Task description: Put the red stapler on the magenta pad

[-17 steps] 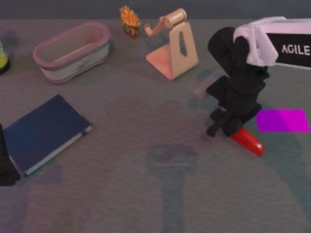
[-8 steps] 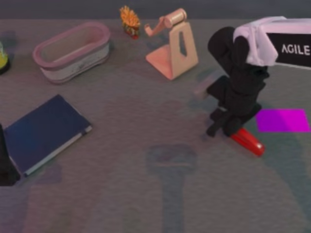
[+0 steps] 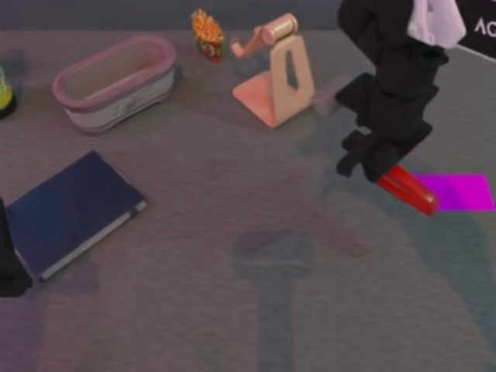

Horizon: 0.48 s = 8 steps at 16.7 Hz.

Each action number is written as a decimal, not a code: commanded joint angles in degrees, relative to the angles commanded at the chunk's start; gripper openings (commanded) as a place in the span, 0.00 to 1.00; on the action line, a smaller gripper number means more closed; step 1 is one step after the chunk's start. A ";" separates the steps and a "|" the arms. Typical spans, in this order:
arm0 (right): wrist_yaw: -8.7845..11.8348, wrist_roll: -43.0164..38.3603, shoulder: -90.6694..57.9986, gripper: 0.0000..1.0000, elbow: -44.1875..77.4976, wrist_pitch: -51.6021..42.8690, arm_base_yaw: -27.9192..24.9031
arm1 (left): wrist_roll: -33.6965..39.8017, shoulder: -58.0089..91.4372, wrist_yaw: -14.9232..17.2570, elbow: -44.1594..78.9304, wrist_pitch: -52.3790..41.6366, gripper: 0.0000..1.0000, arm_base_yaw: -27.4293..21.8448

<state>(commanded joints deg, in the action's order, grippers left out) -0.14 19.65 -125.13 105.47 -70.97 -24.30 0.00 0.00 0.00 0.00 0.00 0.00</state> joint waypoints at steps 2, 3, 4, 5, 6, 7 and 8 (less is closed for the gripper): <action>0.00 0.04 1.01 0.00 2.09 -2.60 -0.07 | 0.00 0.00 0.00 0.00 0.00 1.00 0.00; 0.00 0.04 1.24 0.00 2.43 -2.99 -0.08 | 0.00 0.00 0.00 0.00 0.00 1.00 0.00; 0.00 0.04 1.24 0.00 2.43 -2.99 -0.08 | 0.00 0.00 0.00 0.00 0.00 1.00 0.00; 0.00 0.04 1.24 0.00 2.43 -2.99 -0.08 | 0.00 0.00 0.00 0.00 0.00 1.00 0.00; 0.01 -0.04 1.05 0.00 2.31 -2.85 0.20 | 0.00 0.00 0.00 0.00 0.00 1.00 0.00; 0.01 -0.04 1.05 0.00 2.32 -2.85 0.20 | 0.00 0.00 0.00 0.00 0.00 1.00 0.00; 0.01 -0.60 1.04 0.00 2.37 -2.84 0.30 | 0.00 0.00 0.00 0.00 0.00 1.00 0.00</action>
<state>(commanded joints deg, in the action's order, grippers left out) -0.13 19.06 -124.09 107.84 -73.81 -24.00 0.00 0.00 0.00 0.00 0.00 0.00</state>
